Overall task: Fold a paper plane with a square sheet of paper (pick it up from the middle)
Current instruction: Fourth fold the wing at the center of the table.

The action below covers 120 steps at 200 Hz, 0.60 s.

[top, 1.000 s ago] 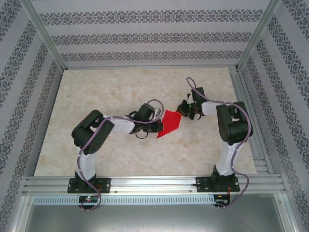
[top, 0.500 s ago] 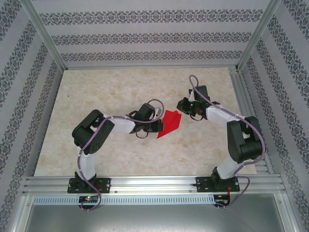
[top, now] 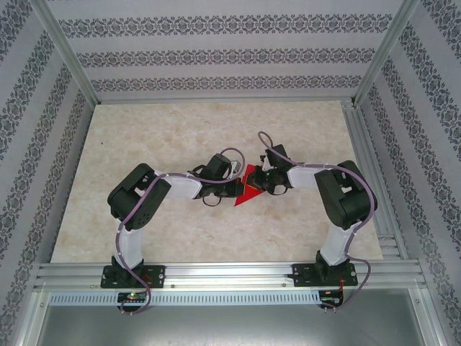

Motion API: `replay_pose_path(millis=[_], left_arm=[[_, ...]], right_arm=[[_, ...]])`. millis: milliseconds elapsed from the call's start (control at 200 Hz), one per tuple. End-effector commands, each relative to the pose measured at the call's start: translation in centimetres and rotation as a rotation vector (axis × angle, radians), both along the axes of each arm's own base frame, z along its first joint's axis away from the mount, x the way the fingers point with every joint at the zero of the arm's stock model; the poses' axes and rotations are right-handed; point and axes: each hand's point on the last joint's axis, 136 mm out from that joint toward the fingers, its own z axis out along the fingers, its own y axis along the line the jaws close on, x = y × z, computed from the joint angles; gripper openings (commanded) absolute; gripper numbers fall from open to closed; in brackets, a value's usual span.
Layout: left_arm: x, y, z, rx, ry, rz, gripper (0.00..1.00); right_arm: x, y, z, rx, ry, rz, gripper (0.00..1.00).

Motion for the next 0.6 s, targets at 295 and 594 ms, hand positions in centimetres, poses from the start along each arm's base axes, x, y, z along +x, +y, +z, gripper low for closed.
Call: replay_pose_path(millis=[295,594], left_arm=[[-3.1,-0.5,2.5,0.007,0.033,-0.075,0.19],[-4.5,-0.5,1.1,0.024,0.073,-0.073,0.15]], right_arm=[[-2.3,-2.6,-4.6,-0.119,0.126,-0.056,0.1],[-2.5,-2.9,-5.6,-0.121,0.16,-0.079,0.09]])
